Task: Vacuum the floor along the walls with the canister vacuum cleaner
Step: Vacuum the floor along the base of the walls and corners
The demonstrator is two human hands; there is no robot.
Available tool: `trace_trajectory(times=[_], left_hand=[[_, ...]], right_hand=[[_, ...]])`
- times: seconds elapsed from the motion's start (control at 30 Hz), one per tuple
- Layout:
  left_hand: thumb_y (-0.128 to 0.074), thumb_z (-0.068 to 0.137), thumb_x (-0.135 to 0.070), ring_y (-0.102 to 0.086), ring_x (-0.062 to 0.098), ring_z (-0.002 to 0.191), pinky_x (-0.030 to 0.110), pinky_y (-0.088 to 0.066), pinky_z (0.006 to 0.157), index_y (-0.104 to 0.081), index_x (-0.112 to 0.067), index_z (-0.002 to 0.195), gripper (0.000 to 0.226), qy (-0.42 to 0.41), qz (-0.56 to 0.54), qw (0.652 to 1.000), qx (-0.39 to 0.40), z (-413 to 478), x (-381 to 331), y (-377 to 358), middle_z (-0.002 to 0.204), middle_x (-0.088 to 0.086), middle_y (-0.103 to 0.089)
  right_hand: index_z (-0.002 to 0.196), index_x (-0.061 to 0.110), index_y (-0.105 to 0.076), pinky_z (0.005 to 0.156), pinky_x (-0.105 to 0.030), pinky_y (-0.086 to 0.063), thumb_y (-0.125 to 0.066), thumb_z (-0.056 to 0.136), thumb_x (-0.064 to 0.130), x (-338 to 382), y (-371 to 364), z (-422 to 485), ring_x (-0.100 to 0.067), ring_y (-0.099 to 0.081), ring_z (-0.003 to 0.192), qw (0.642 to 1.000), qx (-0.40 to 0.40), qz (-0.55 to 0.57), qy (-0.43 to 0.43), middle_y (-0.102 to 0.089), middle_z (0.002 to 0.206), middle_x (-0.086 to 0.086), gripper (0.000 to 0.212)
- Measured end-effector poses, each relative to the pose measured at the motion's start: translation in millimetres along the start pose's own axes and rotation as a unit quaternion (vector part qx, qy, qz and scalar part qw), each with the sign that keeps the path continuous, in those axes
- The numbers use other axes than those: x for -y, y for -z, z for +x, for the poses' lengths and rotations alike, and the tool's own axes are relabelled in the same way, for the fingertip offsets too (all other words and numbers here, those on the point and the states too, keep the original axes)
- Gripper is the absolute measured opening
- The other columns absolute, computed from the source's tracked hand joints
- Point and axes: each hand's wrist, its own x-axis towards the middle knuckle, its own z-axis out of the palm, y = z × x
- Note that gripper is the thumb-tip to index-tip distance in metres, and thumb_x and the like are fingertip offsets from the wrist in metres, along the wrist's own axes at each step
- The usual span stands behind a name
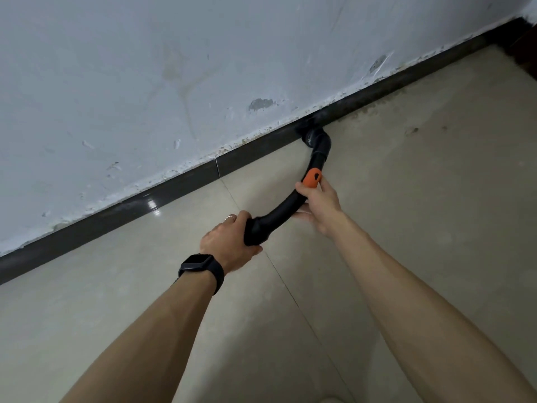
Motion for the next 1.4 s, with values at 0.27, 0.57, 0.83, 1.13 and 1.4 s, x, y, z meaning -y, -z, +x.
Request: trace_trajectory(times=[0.27,0.57,0.83,1.13,1.4], left_hand=[[-0.072,0.082,-0.047,-0.051,0.016,0.089,0.032,-0.041,0.070,-0.044,-0.033,0.119,0.048,0.053,0.001,0.998,0.025,-35.6,63.6,27.0,0.106,-0.009,-0.055],[-0.085,0.068,-0.036,-0.061,0.021,0.091,0.035,-0.051,0.079,-0.046,-0.028,0.112,0.060,0.097,-0.045,0.987,0.122,-73.5,95.9,56.4,0.107,-0.003,-0.064],[-0.067,0.075,-0.009,-0.057,0.021,0.114,0.036,-0.047,0.101,-0.060,-0.027,0.120,0.050,0.215,-0.209,0.924,0.236,-239.4,105.8,203.8,0.123,-0.002,-0.063],[-0.053,0.093,-0.021,-0.061,0.016,0.095,0.024,-0.044,0.079,-0.062,-0.026,0.120,0.029,0.425,-0.383,0.801,-0.175,-527.8,71.3,351.9,0.109,-0.007,-0.067],[-0.056,0.091,-0.021,-0.066,0.014,0.092,0.026,-0.052,0.080,-0.065,-0.027,0.110,0.021,0.551,-0.453,0.602,-0.361,-764.1,-15.5,392.0,0.102,-0.006,-0.071]], right_hand=[[0.155,0.036,-0.032,0.064,-0.043,-0.064,-0.071,0.096,0.011,-33.1,-64.3,-34.5,-0.033,-0.067,0.111,1.000,0.018,-0.020,-0.002,-0.059,0.132,-0.009,0.074],[0.131,0.010,-0.046,0.060,-0.040,-0.062,-0.073,0.094,0.028,-24.2,-102.7,-74.0,-0.032,-0.072,0.089,0.990,0.044,0.041,-0.131,-0.059,0.115,-0.017,0.050],[0.100,0.005,-0.060,0.069,-0.040,-0.064,-0.069,0.087,0.004,39.6,-186.7,-286.4,-0.028,-0.074,0.076,0.981,0.081,-0.100,-0.143,-0.067,0.078,-0.010,0.016],[0.083,0.006,-0.065,0.066,-0.038,-0.061,-0.071,0.078,0.014,116.6,-278.8,-589.4,-0.023,-0.074,0.065,0.845,0.334,-0.417,0.032,-0.069,0.063,-0.004,0.010],[0.063,0.008,-0.057,0.059,-0.036,-0.051,-0.069,0.073,0.005,180.6,-310.9,-805.4,-0.021,-0.058,0.049,0.670,0.516,-0.524,0.095,-0.059,0.052,-0.006,0.016]])
